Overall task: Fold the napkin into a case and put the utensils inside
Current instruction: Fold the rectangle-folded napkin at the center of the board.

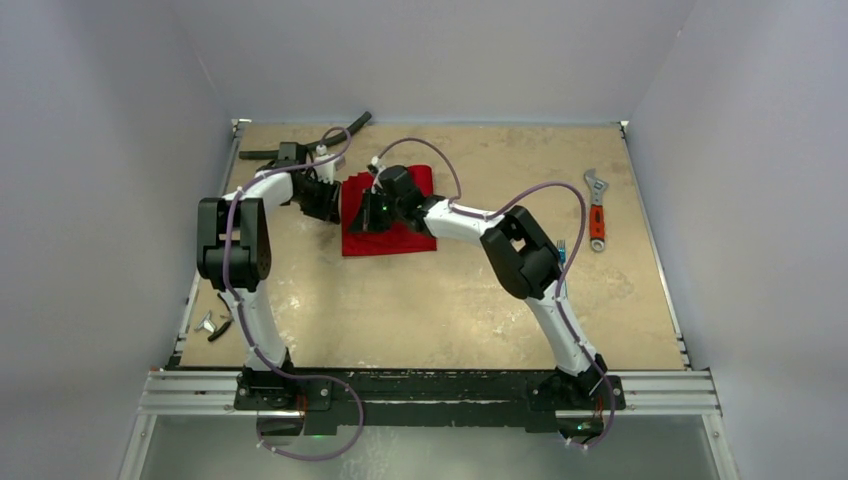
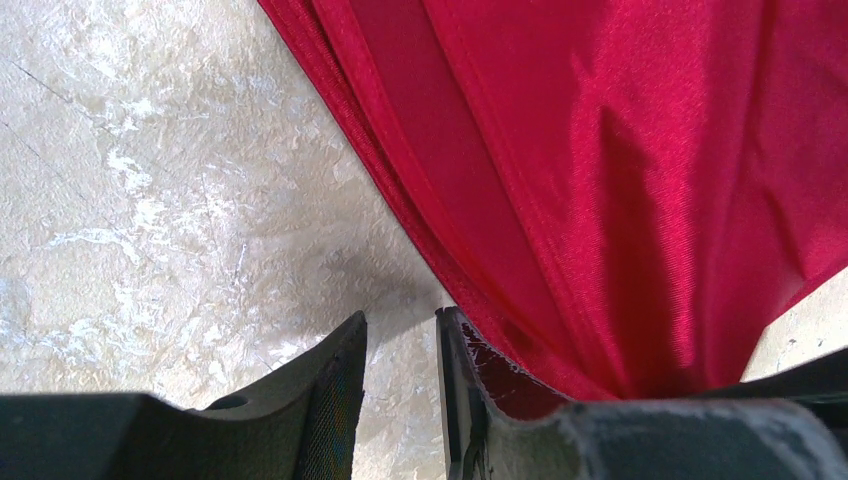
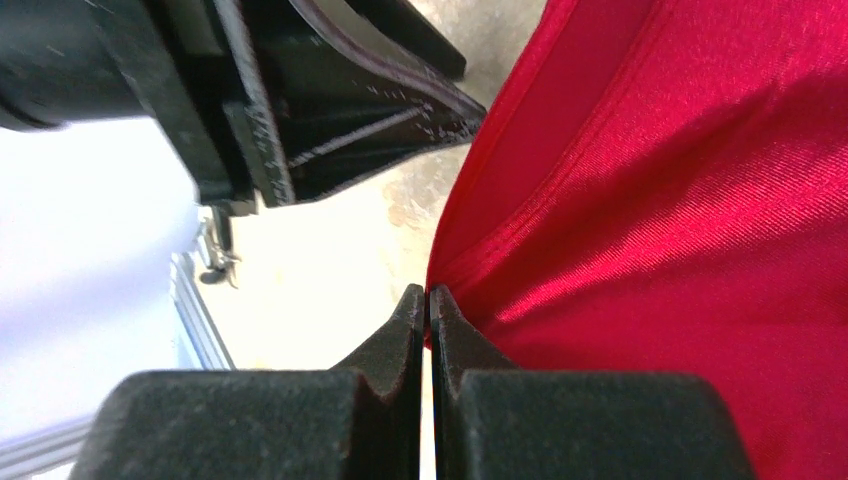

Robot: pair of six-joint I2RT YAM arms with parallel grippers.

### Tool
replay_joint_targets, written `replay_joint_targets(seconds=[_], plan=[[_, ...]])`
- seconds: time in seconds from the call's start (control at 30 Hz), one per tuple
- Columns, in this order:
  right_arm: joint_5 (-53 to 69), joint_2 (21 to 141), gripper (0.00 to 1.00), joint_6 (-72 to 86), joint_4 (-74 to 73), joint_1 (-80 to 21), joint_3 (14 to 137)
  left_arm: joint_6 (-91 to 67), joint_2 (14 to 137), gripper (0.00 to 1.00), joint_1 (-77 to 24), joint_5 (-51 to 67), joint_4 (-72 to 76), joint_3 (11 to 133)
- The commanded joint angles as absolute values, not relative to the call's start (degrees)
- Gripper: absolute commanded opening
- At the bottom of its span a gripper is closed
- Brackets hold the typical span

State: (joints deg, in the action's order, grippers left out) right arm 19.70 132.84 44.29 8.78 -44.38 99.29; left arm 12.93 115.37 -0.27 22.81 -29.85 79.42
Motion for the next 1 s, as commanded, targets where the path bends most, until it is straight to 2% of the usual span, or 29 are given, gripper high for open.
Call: replay_joint_targets(seconds=[0.0, 0.13, 0.23, 0.37, 0.47, 0.57, 0.67, 0.87, 0.97], plan=[[20.2, 133.7, 0.0, 39.4, 5.1, -45.6, 101.5, 12.6, 117.1, 0.31, -0.2, 23.2, -29.8, 80.1], [18.7, 133.3, 0.0, 35.3, 3.2, -45.9, 100.6, 13.3, 116.6, 0.31, 0.0, 22.3, -30.5, 80.5], [17.9, 132.6, 0.04, 32.5, 1.9, -45.8, 100.1, 13.6, 116.4, 0.31, 0.0, 22.0, -31.0, 81.0], [17.9, 131.6, 0.19, 29.3, 0.8, -46.0, 100.5, 13.5, 116.1, 0.31, 0.0, 21.5, -31.5, 81.9], [19.9, 132.0, 0.38, 28.4, 0.2, -45.9, 102.1, 13.2, 116.0, 0.31, 0.0, 21.5, -32.0, 83.2], [23.5, 132.5, 0.48, 28.5, 0.3, -46.0, 104.6, 12.9, 115.9, 0.31, 0.0, 21.5, -32.9, 84.7], [28.4, 131.6, 0.49, 29.3, -1.1, -46.0, 106.4, 12.7, 115.5, 0.31, 0.0, 21.3, -33.9, 86.0], [28.8, 126.2, 0.5, 31.2, -0.8, -43.3, 104.3, 12.7, 114.8, 0.31, 1.3, 21.4, -34.6, 86.2], [24.5, 124.6, 0.44, 33.7, -0.2, -41.5, 101.4, 11.9, 114.8, 0.31, 1.3, 22.1, -34.5, 85.9]])
